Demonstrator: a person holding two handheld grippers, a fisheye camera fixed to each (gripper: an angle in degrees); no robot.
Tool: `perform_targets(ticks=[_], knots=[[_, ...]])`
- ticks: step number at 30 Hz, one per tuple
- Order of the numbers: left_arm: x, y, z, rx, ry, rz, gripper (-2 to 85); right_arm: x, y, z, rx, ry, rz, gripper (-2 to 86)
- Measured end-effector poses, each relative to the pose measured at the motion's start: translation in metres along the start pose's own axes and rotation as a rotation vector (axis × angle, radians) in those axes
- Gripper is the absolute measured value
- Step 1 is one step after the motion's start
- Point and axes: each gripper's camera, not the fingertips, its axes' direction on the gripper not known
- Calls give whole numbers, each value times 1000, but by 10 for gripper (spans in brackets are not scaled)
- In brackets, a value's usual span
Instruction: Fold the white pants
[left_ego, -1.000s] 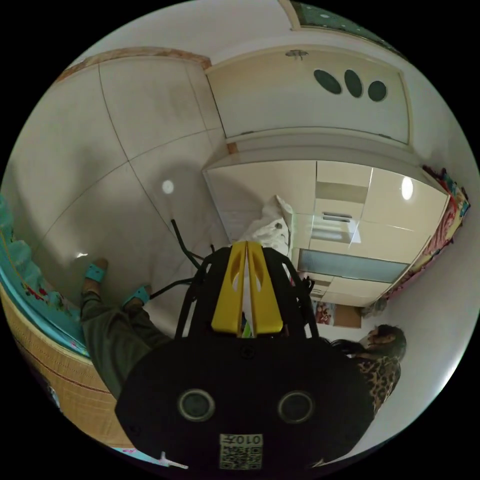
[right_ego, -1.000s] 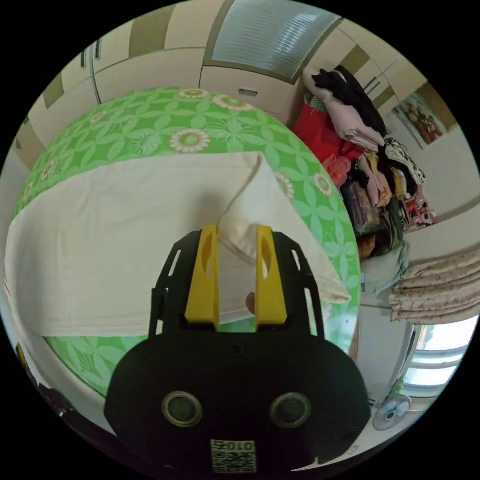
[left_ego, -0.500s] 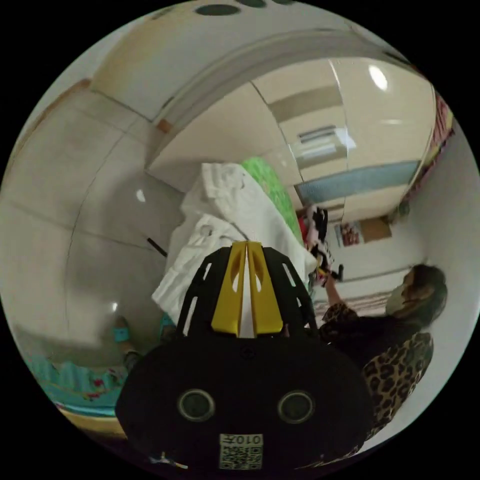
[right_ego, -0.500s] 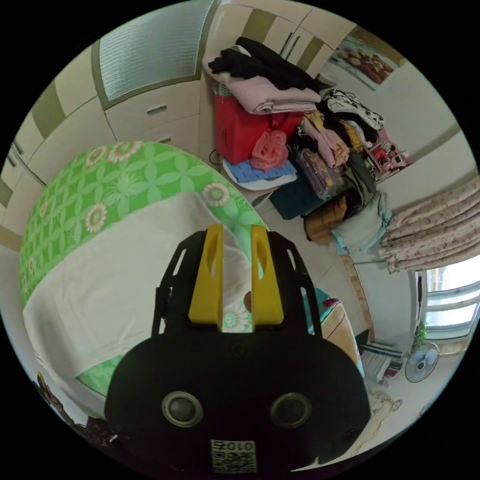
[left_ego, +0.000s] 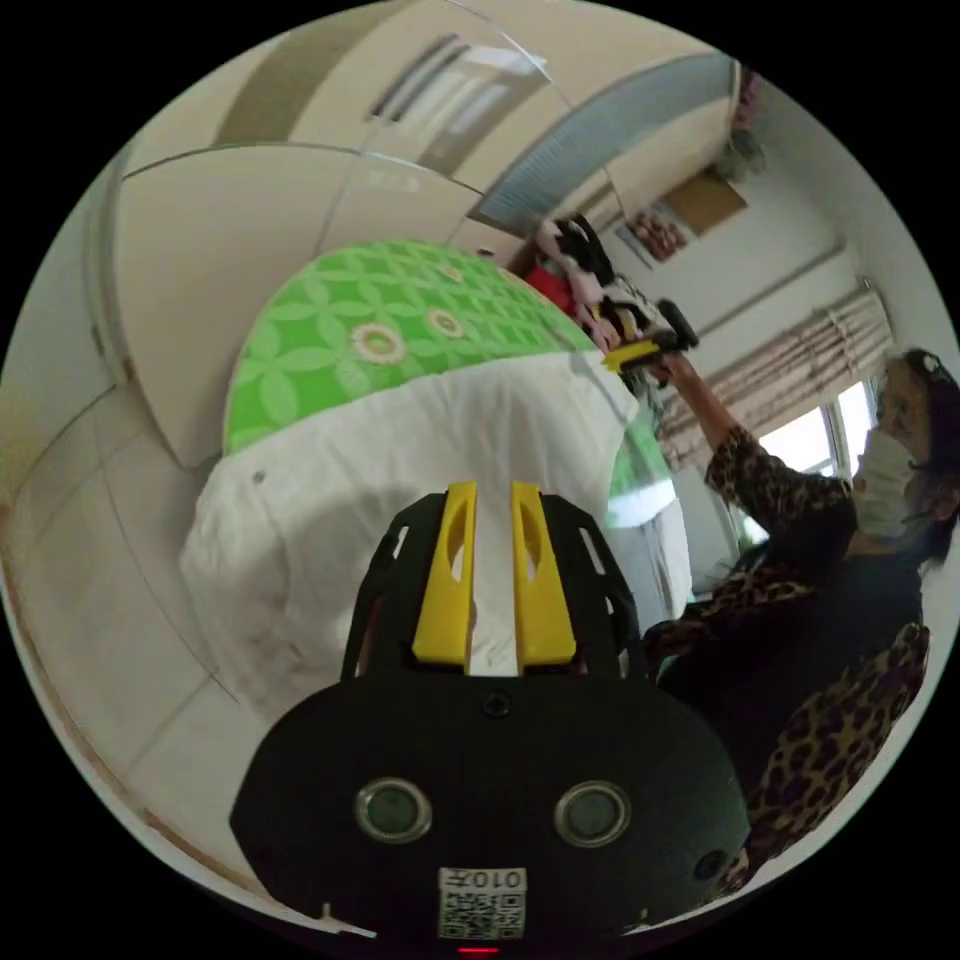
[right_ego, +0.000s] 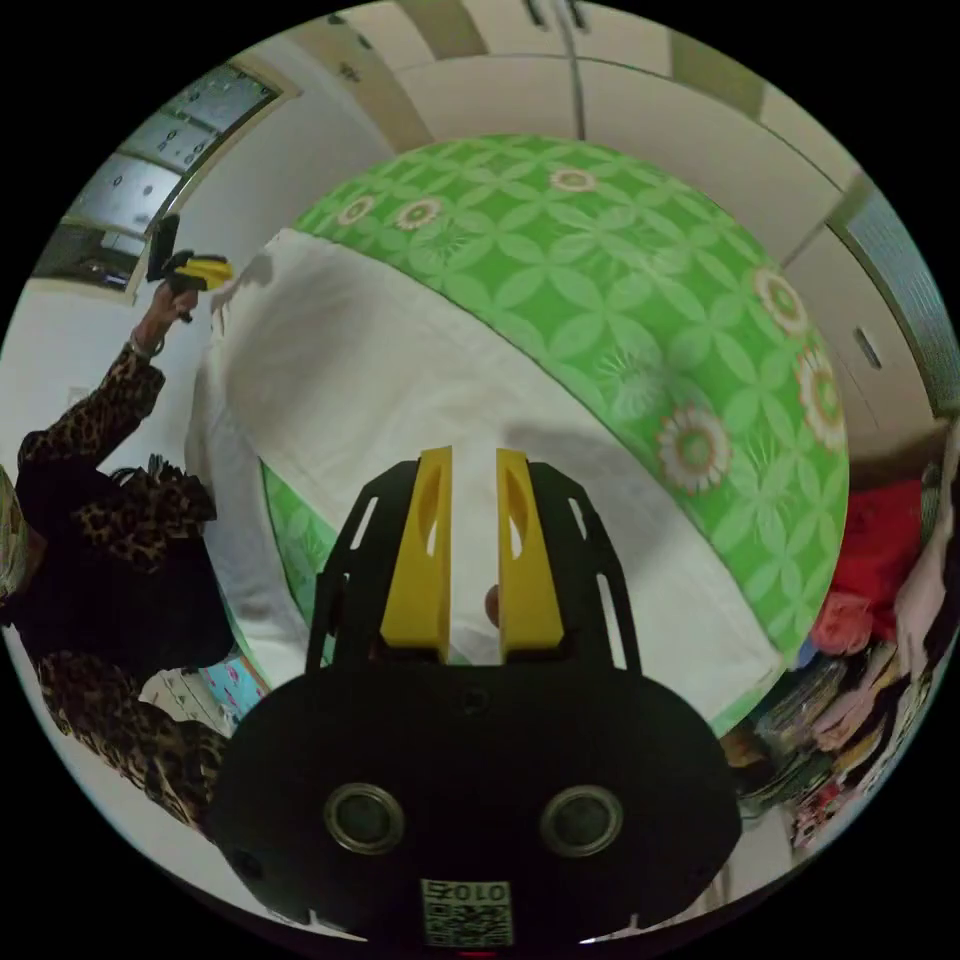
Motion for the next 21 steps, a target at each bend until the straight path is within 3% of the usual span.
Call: perform_targets(ticks=[8,21], knots=[[-5,-78,7,-192,-134,128,91,5,-57,43,-23,-41,-107,97],[-22,-120,3,-263,-179,217,106,27,-49,94,-47,-42,-169,121]])
